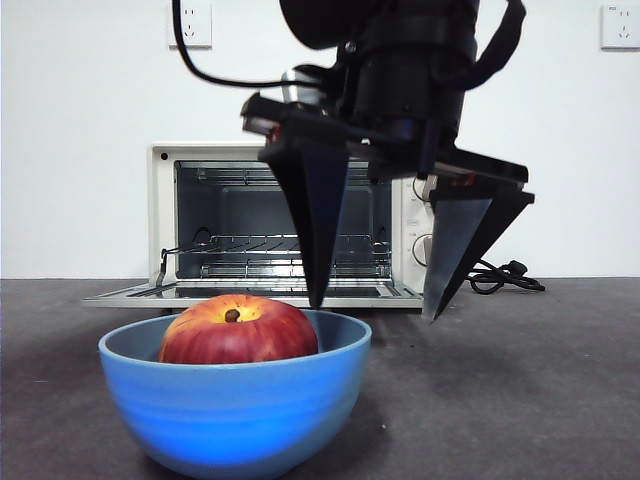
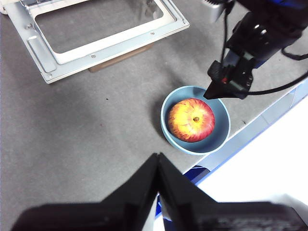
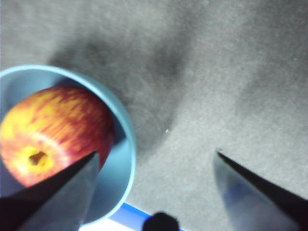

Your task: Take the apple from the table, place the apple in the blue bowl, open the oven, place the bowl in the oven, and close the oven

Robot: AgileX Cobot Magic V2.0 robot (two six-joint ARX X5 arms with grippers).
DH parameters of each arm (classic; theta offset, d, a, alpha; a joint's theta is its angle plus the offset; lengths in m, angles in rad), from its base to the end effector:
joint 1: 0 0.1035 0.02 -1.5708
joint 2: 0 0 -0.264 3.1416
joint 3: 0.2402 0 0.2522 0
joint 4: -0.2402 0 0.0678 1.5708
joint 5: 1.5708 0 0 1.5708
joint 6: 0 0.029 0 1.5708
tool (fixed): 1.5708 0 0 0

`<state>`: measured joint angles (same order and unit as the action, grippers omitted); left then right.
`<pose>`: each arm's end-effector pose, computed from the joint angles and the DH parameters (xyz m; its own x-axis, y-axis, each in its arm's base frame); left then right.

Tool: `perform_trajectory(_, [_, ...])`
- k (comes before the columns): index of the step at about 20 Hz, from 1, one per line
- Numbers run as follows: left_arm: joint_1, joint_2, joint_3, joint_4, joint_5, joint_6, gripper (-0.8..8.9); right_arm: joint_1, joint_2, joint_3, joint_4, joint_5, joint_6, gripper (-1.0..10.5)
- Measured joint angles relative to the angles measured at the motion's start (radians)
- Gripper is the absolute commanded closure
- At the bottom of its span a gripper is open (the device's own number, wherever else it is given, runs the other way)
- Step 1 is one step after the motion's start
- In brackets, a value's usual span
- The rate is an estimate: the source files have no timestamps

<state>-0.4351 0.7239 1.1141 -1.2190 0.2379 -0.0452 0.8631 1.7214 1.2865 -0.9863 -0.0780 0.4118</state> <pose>0.0795 -0.0445 0.3563 0.4962 -0.4905 -0.7164 0.5233 0.8274 -0.2041 0.2073 0.2457 0.2201 0.0374 0.1636 -0.9858 -0.4438 0.8866 0.1303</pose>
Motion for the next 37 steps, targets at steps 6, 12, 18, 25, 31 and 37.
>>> perform_trajectory(6, [0.000, 0.000, 0.000, 0.000, 0.000, 0.000, 8.19, 0.000, 0.051, 0.000, 0.045, -0.003, -0.004, 7.6])
perform_trajectory(12, [0.000, 0.000, 0.000, 0.000, 0.000, 0.000, 8.19, 0.002, 0.086, 0.000, 0.098, -0.015, -0.007, 9.6])
perform_trajectory(18, [0.000, 0.000, 0.000, 0.000, 0.000, 0.000, 8.19, 0.007, 0.084, 0.010, 0.102, -0.025, -0.004, 9.6])
perform_trajectory(25, [0.000, 0.000, 0.000, 0.023, 0.000, 0.001, 8.19, -0.002, 0.084, 0.273, 0.068, 0.134, 0.006, 9.6])
perform_trajectory(31, [0.000, 0.000, 0.000, 0.037, 0.000, 0.001, 8.19, -0.152, 0.083, 0.328, 0.174, 0.098, 0.082, 9.6])
perform_trajectory(37, [0.000, 0.000, 0.000, 0.091, 0.000, 0.001, 8.19, -0.300, 0.085, 0.341, 0.268, 0.093, 0.197, 9.6])
